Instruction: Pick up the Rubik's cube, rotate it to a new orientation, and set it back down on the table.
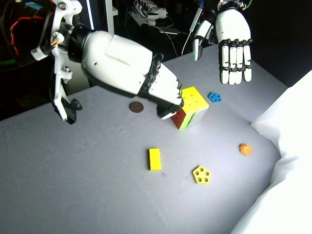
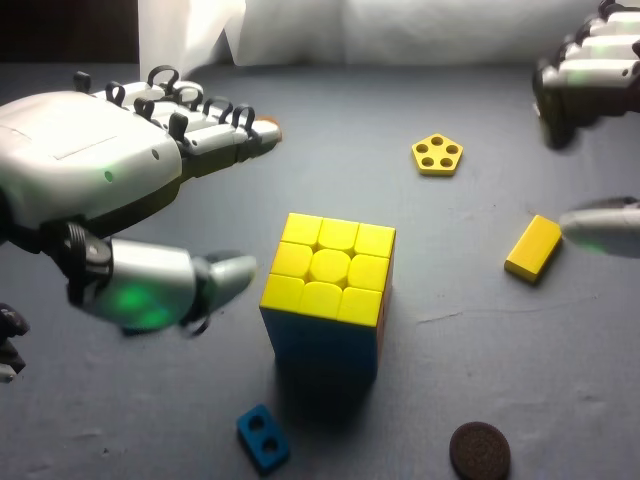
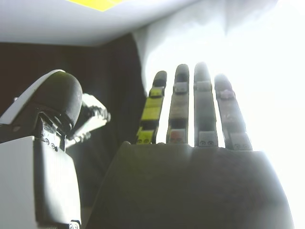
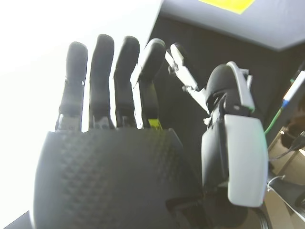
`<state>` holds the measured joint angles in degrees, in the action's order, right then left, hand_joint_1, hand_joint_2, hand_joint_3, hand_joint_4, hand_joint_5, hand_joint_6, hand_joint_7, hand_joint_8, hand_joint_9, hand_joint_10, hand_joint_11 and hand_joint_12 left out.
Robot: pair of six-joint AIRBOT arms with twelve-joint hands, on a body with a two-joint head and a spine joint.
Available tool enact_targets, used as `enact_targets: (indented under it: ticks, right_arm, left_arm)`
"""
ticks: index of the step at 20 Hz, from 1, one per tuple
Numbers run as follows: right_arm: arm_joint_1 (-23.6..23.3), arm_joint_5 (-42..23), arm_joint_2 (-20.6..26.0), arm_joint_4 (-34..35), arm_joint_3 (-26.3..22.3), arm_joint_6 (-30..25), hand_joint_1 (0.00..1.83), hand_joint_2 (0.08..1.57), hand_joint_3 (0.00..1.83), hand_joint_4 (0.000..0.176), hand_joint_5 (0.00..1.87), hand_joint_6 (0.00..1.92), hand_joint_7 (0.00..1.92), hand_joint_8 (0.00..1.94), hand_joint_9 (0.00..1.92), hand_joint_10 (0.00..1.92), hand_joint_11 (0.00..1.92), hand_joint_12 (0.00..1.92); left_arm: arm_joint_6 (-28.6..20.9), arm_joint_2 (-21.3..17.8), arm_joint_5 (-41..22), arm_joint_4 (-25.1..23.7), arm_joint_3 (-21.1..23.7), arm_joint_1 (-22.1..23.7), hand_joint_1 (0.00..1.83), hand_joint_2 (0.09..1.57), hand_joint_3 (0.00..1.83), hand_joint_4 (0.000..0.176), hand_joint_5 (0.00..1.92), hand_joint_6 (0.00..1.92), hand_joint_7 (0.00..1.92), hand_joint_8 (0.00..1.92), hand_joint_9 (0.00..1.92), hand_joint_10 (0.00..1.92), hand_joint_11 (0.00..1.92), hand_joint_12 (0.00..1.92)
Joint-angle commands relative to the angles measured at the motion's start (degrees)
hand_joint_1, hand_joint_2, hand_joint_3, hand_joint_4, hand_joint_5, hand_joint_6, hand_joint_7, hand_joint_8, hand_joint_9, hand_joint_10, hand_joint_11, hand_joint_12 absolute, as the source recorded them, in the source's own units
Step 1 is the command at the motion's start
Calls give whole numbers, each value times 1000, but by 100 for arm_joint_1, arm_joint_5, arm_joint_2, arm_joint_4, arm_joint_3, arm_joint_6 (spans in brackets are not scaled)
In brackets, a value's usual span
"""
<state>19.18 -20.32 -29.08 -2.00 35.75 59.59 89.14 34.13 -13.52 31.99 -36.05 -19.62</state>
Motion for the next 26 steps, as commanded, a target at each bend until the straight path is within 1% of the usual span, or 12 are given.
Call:
enact_targets:
  ticks: [1, 3, 4, 6, 7, 10, 13, 15, 17, 20, 23, 26]
  right_arm:
    - [-50, -657, 15, 45, 10, 85, 97, 1222, 41, 0, 74, 32, 147, 5, 80, 52, 0, 131]
    - [-48, -531, -2, 44, 9, 139, 106, 1227, 29, 0, 75, 25, 135, 0, 90, 46, 0, 137]
    - [-48, -516, -4, 44, 9, 142, 101, 1227, 19, 0, 82, 20, 138, 1, 108, 42, 0, 219]
    - [-50, -515, -8, 44, 8, 148, 96, 1233, 9, 0, 74, 9, 106, 2, 90, 20, 0, 55]
    - [-50, -515, -8, 44, 7, 148, 109, 1226, 2, 0, 98, 6, 133, 0, 111, 13, 0, 177]
    - [-48, -504, -13, 42, 6, 151, 114, 1225, 1, 0, 93, 1, 117, 0, 103, 4, 0, 163]
    - [-48, -489, -18, 41, 6, 155, 122, 1231, 3, 0, 65, 6, 83, 0, 83, 0, 0, 3]
    - [-48, -464, -24, 40, 6, 160, 128, 1229, 1, 0, 86, 13, 116, 12, 105, 9, 14, 9]
    - [-48, -445, -33, 32, 6, 174, 139, 1228, 0, 0, 83, 10, 128, 11, 108, 9, 28, 23]
    - [-48, -441, -36, 25, 5, 181, 143, 1226, 2, 0, 89, 0, 137, 0, 111, 0, 0, 189]
    - [-50, -441, -36, -2, 3, 189, 145, 1231, 2, 0, 84, 2, 110, 1, 89, 1, 0, 115]
    - [-50, -440, -37, -34, -7, 194, 179, 1228, 0, 0, 81, 1, 98, 0, 77, 1, 0, 66]
  left_arm:
    - [5, -7, -510, -50, -22, 72, 291, 1172, 23, 12, 5, 1, 29, 3, 45, 7, 0, 253]
    - [7, -7, -490, -50, -22, 73, 329, 1170, 6, 12, 26, 4, 74, 6, 69, 7, 0, 317]
    - [7, -7, -486, -50, -22, 74, 342, 1170, 3, 23, 4, 0, 47, 1, 47, 2, 0, 351]
    - [34, -1, -423, -50, -40, 84, 351, 1160, 0, 33, 0, 0, 52, 3, 48, 2, 0, 309]
    - [50, 6, -364, -50, -52, 101, 345, 1161, 0, 37, 0, 0, 23, 1, 13, 0, 0, 245]
    - [146, 134, 83, -35, -146, 264, 364, 1155, 0, 44, 0, 0, 9, 1, 13, 3, 0, 277]
    - [159, 478, 208, -9, -340, 332, 426, 1133, 0, 41, 0, 0, 32, 4, 32, 6, 0, 349]
    - [158, 678, 79, 100, -425, 216, 617, 1107, 0, 43, 0, 0, 9, 1, 21, 1, 0, 332]
    - [44, 795, -446, 174, -392, -86, 821, 1059, 0, 29, 0, 0, 19, 4, 25, 3, 0, 345]
    - [160, 1111, -812, 473, -425, -406, 950, 1013, 0, 39, 0, 0, 3, 0, 2, 0, 0, 244]
    - [456, 1408, -786, 627, -594, -373, 1025, 999, 0, 35, 0, 0, 0, 0, 0, 0, 0, 27]
    - [904, 1543, -664, 1014, -723, -272, 988, 1007, 0, 25, 0, 0, 0, 0, 0, 0, 0, 0]
